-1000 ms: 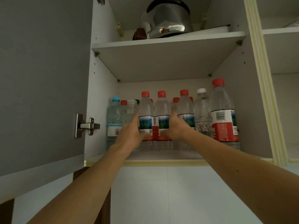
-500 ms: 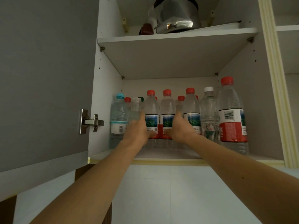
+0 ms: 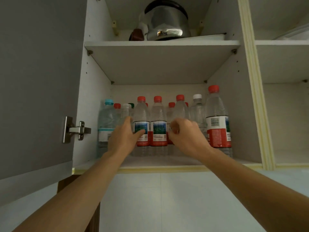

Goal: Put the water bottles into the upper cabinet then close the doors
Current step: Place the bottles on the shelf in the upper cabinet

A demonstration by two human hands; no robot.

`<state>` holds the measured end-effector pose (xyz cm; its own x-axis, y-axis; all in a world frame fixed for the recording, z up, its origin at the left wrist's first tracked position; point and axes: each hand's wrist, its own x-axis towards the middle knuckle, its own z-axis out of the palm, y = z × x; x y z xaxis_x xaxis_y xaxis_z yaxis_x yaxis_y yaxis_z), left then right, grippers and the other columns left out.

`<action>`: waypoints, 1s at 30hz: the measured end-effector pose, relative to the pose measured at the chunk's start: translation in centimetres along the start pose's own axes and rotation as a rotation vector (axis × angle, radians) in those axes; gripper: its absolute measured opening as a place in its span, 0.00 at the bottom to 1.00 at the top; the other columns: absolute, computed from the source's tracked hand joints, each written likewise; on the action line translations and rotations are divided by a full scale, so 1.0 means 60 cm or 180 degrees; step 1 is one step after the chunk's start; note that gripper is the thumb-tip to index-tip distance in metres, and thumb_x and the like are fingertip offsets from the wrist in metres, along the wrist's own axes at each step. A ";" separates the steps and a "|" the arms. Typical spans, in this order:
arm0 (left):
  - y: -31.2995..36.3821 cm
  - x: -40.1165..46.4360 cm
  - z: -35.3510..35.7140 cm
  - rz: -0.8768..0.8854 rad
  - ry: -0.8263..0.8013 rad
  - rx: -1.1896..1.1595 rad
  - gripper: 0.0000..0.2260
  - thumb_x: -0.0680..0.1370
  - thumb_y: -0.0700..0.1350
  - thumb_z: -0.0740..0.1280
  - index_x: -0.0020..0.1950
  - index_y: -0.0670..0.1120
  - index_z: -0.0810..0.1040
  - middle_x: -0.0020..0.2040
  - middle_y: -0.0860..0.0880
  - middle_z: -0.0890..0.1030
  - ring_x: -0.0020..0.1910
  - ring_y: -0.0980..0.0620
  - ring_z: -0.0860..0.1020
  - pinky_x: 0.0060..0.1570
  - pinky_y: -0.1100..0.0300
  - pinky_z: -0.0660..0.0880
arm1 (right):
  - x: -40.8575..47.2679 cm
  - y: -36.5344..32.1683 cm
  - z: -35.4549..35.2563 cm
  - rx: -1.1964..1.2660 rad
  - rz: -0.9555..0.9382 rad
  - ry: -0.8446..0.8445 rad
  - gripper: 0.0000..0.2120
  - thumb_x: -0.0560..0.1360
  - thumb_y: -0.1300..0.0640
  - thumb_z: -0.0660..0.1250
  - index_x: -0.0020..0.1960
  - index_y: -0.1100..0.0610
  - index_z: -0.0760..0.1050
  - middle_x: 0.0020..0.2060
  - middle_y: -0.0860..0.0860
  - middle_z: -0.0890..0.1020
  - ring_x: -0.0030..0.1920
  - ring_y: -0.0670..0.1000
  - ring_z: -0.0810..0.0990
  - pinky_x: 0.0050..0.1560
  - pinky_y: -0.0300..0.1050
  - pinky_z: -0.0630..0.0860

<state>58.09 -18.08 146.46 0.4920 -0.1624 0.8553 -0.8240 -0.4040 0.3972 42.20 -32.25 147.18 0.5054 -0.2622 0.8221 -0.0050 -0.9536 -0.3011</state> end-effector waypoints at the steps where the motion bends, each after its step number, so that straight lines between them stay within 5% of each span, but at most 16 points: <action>1: 0.005 0.000 -0.003 0.0068 0.0030 -0.0140 0.25 0.77 0.57 0.71 0.70 0.50 0.70 0.51 0.49 0.83 0.45 0.49 0.83 0.46 0.48 0.82 | -0.014 0.004 -0.016 0.0014 -0.0129 0.0235 0.07 0.79 0.57 0.68 0.56 0.51 0.78 0.50 0.48 0.82 0.44 0.46 0.79 0.42 0.37 0.77; 6: 0.052 -0.005 -0.007 0.0647 -0.0019 -0.0631 0.24 0.78 0.55 0.70 0.70 0.50 0.70 0.43 0.57 0.78 0.40 0.59 0.79 0.38 0.60 0.78 | -0.072 0.045 -0.084 -0.0598 -0.0682 0.1425 0.13 0.74 0.60 0.73 0.57 0.54 0.76 0.58 0.48 0.73 0.58 0.51 0.71 0.51 0.46 0.78; 10: 0.111 -0.003 0.012 0.1154 -0.0286 -0.0536 0.28 0.76 0.56 0.73 0.73 0.53 0.67 0.62 0.50 0.76 0.55 0.54 0.78 0.51 0.56 0.78 | -0.087 0.090 -0.096 -0.0836 0.0172 0.1078 0.34 0.75 0.50 0.72 0.75 0.50 0.60 0.72 0.52 0.59 0.70 0.58 0.62 0.64 0.60 0.75; 14: 0.157 0.015 0.041 0.1356 -0.0652 -0.0153 0.42 0.74 0.57 0.74 0.80 0.55 0.54 0.79 0.48 0.61 0.77 0.46 0.61 0.73 0.44 0.63 | -0.097 0.110 -0.094 -0.0146 0.0731 0.0573 0.47 0.75 0.44 0.71 0.80 0.42 0.40 0.70 0.56 0.65 0.63 0.62 0.76 0.60 0.65 0.77; 17: 0.169 0.040 0.062 0.1364 -0.0953 0.0279 0.51 0.73 0.60 0.75 0.82 0.56 0.40 0.81 0.47 0.56 0.79 0.45 0.51 0.75 0.42 0.56 | -0.095 0.115 -0.095 0.0023 0.0747 0.0540 0.48 0.76 0.42 0.70 0.79 0.40 0.37 0.68 0.56 0.71 0.60 0.60 0.78 0.59 0.63 0.78; 21: 0.165 0.069 0.087 0.1478 -0.0900 0.0772 0.53 0.71 0.68 0.70 0.79 0.59 0.32 0.79 0.43 0.60 0.79 0.43 0.52 0.77 0.40 0.44 | -0.099 0.120 -0.087 -0.0165 0.0741 0.0706 0.44 0.78 0.40 0.64 0.79 0.40 0.34 0.65 0.55 0.70 0.53 0.57 0.79 0.52 0.59 0.79; 24: 0.160 0.085 0.105 0.1603 -0.0841 0.0952 0.49 0.73 0.73 0.63 0.77 0.64 0.29 0.80 0.43 0.60 0.81 0.43 0.49 0.74 0.42 0.31 | -0.105 0.128 -0.081 -0.0418 0.0824 0.0966 0.45 0.78 0.42 0.64 0.79 0.42 0.32 0.66 0.56 0.68 0.54 0.59 0.79 0.52 0.61 0.79; 30: 0.155 0.107 0.125 0.1697 -0.0841 0.1156 0.45 0.73 0.74 0.59 0.78 0.63 0.33 0.81 0.41 0.59 0.81 0.44 0.48 0.71 0.43 0.25 | -0.100 0.140 -0.073 -0.0611 0.0822 0.1153 0.48 0.78 0.49 0.67 0.79 0.44 0.31 0.68 0.56 0.67 0.58 0.60 0.78 0.51 0.59 0.79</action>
<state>55.68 -29.64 153.16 0.1362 -0.6172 0.7749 -0.8485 -0.4764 -0.2303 35.33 -39.33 141.85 0.1338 -0.4961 0.8579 -0.2670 -0.8517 -0.4508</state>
